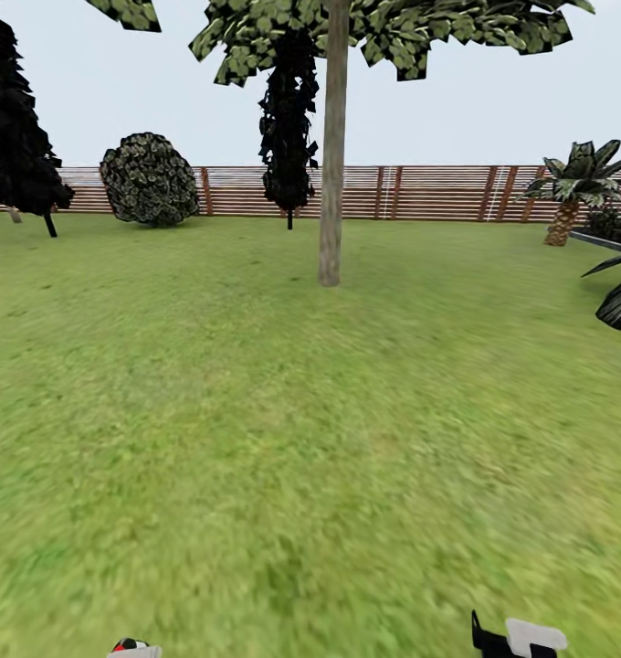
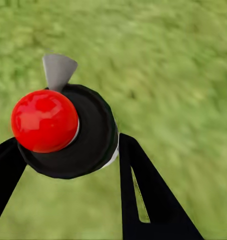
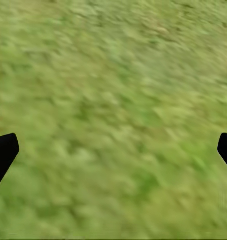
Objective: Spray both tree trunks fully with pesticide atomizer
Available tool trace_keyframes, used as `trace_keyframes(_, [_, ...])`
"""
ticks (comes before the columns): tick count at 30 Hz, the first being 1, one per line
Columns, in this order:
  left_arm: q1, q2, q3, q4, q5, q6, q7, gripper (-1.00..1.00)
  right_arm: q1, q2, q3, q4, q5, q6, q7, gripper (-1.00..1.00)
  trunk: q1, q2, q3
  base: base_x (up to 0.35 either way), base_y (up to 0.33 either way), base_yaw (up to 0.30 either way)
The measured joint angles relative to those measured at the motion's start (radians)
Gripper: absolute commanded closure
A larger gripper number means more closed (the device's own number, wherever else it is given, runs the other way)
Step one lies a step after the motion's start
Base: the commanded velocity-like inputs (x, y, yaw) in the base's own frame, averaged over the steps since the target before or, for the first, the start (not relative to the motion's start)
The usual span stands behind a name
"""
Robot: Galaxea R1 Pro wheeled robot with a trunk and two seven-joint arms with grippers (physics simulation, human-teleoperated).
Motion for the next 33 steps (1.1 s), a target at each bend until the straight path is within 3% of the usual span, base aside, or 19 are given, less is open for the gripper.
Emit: trace_keyframes(33, [0.0, 0.0, 0.0, 0.0, 0.0, 0.0, 0.0, 1.0, 0.0, 0.0, 0.0, -0.003, -0.001, -0.001, 0.0, -1.0, 0.0, 0.0, 0.0, 0.337, 0.0, 0.0])
